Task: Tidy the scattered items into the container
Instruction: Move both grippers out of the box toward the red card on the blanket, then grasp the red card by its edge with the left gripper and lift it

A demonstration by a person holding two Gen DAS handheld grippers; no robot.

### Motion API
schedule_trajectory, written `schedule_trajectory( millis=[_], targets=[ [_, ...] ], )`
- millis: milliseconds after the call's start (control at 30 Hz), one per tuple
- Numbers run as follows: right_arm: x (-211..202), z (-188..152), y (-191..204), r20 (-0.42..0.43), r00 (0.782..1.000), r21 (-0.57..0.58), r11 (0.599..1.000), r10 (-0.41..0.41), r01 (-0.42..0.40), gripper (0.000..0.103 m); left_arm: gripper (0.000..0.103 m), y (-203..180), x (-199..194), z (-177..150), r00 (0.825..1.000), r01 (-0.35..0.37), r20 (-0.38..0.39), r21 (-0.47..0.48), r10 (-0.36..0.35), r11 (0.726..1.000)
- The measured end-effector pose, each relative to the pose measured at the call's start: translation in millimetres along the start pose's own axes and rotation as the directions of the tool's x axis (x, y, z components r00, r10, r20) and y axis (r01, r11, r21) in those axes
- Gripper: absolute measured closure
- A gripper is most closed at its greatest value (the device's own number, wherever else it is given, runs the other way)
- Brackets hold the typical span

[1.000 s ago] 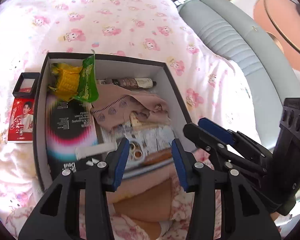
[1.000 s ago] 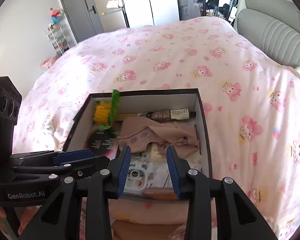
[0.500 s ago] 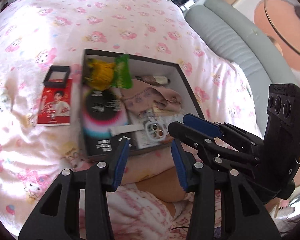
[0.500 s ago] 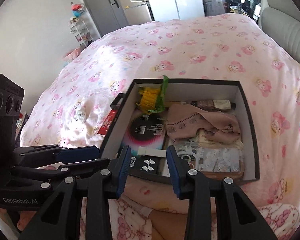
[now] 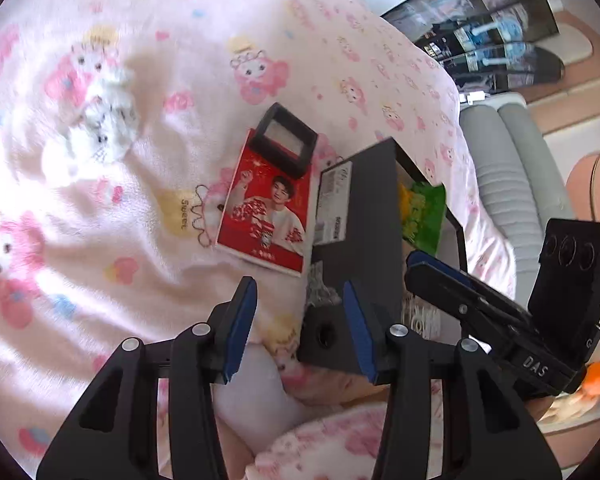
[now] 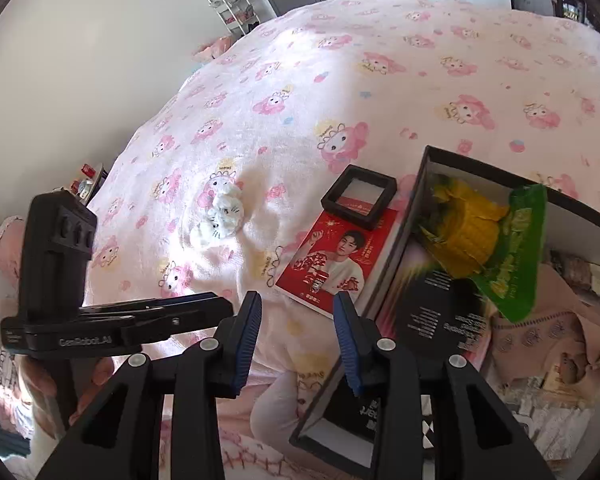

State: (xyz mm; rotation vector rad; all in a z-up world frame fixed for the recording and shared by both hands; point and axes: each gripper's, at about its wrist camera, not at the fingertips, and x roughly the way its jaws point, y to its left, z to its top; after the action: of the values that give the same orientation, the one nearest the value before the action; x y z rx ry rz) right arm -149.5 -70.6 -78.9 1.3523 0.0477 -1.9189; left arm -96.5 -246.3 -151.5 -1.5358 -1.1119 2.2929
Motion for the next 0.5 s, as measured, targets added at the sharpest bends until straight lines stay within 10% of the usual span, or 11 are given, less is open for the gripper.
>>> schedule_trajectory(
  millis=[167,400,500],
  targets=[
    [47.6,26.2,5.7,-0.104,0.995,-0.006,1.000,-0.007,0.007,0.070,0.058,34.2,44.1,24.1,0.993,-0.111,-0.033,-0.056,0.109,0.992],
    [52.8,33.6,2.7,-0.079,0.992,-0.042,0.995,-0.099,0.096,0.070,0.060,58.5,82.1,26.3,0.995,0.005,-0.099,-0.128,-0.018,0.992],
    [49.2,29.9,-5.5,-0.068,0.994,-0.009,0.996,-0.088,0.088,0.070,0.088,54.7,85.6,21.7,0.993,0.061,-0.096,-0.129,-0.074,0.990]
  ],
)
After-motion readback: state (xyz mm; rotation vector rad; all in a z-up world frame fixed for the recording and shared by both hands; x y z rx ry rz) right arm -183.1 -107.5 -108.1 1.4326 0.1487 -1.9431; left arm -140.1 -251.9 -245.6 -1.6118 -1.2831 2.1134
